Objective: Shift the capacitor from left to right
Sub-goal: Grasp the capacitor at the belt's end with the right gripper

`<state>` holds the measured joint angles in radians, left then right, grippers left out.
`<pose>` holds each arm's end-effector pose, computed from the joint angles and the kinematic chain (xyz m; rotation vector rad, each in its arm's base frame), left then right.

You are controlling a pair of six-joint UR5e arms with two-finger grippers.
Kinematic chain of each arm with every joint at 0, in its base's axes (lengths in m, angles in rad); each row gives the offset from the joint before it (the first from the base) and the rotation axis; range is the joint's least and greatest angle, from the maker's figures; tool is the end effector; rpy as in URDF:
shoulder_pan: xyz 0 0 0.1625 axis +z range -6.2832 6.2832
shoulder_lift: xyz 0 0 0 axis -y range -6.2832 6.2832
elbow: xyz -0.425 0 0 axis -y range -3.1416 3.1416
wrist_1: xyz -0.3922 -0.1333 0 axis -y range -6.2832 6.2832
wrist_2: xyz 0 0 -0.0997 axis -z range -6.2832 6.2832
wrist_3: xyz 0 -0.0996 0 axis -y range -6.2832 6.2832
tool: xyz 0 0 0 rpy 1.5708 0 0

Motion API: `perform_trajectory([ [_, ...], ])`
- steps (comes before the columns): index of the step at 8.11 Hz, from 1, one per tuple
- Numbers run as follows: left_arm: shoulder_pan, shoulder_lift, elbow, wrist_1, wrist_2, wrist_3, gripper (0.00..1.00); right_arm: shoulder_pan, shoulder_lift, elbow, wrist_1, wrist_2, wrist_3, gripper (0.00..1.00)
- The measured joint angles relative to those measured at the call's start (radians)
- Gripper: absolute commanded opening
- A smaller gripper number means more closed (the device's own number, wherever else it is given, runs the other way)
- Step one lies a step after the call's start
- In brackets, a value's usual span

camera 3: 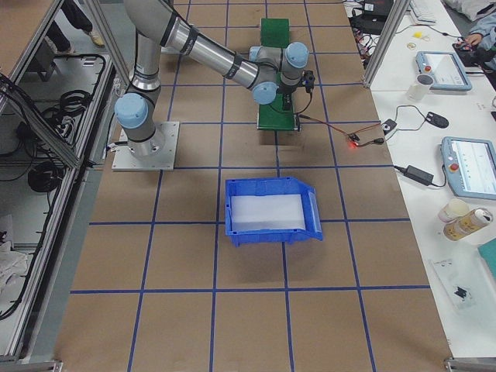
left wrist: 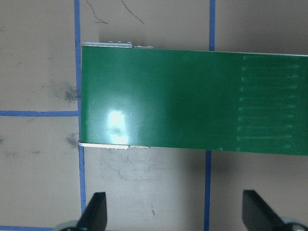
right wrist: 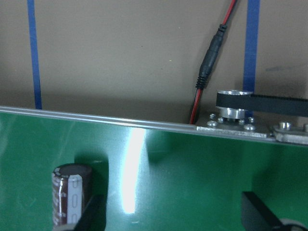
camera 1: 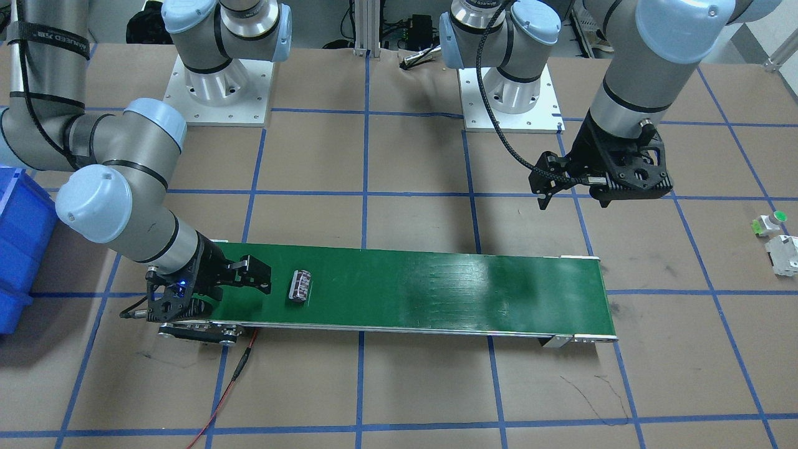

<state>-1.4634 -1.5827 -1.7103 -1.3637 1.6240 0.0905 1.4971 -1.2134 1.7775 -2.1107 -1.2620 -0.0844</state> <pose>-0.0739 -0.5087 0.4346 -0.0283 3.0821 -0.0773 0.1206 -0.5880 0.2537 -0.0098 2.8319 -0.0007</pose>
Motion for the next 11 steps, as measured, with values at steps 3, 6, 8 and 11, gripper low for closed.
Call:
perform_trajectory([
  [3, 0.000, 0.000, 0.000, 0.000, -0.003, 0.000, 1.00, 0.000, 0.000, 0.000, 0.000, 0.000, 0.000, 1.00],
  [6, 0.000, 0.000, 0.000, 0.000, -0.006, 0.000, 1.00, 0.001, 0.000, 0.001, 0.000, -0.002, -0.001, 1.00],
  [8, 0.000, 0.000, 0.000, 0.000, -0.005, 0.001, 1.00, 0.001, 0.001, 0.004, 0.000, -0.003, -0.001, 0.74],
  [11, 0.000, 0.000, 0.000, 0.000, -0.006, 0.001, 1.00, 0.008, 0.000, 0.004, -0.001, -0.068, 0.001, 0.10],
])
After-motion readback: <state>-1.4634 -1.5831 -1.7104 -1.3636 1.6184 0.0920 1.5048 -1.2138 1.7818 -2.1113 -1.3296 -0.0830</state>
